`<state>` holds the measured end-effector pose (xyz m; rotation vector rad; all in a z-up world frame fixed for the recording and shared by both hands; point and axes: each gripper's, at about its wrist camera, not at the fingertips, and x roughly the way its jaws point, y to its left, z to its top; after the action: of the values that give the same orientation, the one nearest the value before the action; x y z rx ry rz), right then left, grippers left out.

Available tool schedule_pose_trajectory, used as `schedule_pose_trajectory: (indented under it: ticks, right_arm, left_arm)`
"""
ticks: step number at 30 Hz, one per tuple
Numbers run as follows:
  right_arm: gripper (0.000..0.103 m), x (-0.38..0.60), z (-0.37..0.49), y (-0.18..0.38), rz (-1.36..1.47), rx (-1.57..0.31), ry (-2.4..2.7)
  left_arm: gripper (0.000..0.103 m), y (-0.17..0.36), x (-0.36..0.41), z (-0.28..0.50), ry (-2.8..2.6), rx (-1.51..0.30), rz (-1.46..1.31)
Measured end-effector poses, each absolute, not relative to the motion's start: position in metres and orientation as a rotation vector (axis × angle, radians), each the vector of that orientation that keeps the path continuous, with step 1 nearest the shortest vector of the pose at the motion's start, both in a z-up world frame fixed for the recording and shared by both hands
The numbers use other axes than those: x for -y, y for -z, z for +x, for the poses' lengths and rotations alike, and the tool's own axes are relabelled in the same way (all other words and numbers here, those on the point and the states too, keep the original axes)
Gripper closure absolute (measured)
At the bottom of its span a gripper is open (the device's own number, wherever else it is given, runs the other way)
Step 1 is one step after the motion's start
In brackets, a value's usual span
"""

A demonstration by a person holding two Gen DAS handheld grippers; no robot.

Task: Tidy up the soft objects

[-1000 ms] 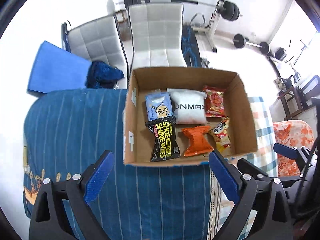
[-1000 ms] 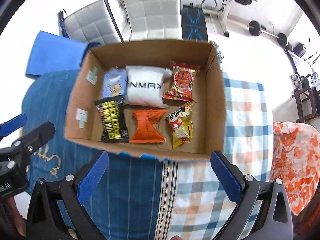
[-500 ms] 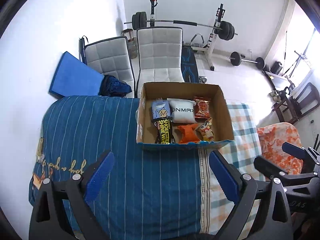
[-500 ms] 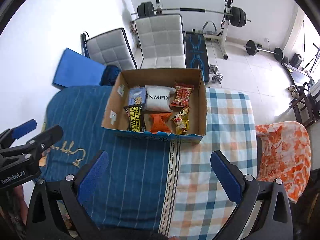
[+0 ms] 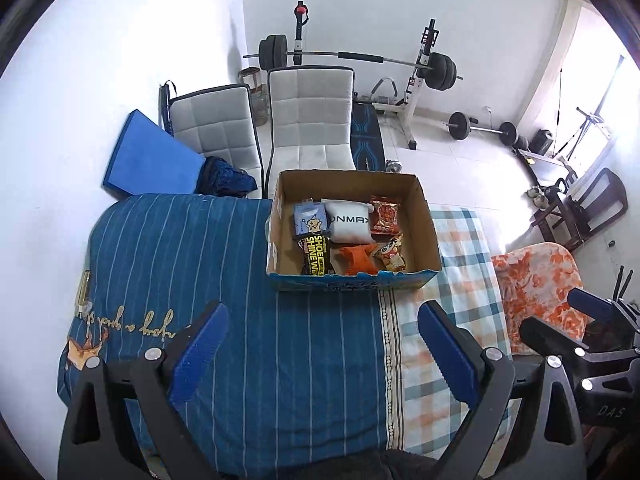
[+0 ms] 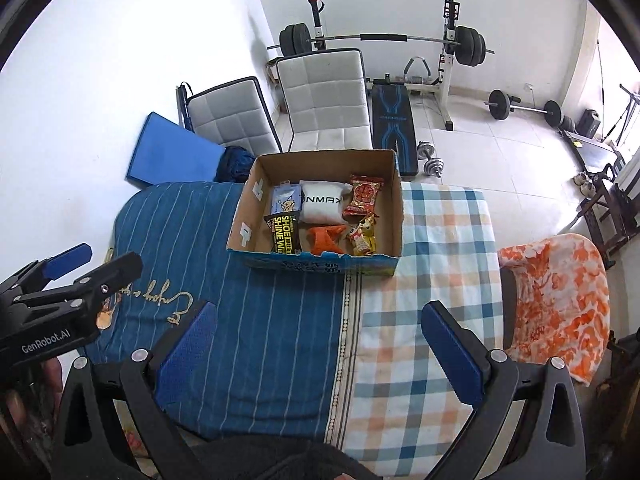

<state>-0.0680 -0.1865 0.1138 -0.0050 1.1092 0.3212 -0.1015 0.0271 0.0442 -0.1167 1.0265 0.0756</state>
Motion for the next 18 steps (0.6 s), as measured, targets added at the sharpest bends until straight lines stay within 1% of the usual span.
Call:
schedule_pose_trajectory:
  ticks: [10, 18]
  right_arm:
    - [0.0, 0.2, -0.075, -0.14, 0.003, -1.041, -0.275]
    - [0.0, 0.2, -0.073, -0.154, -0.005, -0.999, -0.257]
  left_arm:
    - [0.006, -0.068, -0.022, -0.112, -0.085, -0.96, -0.105]
    - [0.006, -0.074, -0.021, -0.113, -0.097, -0.938, -0.098]
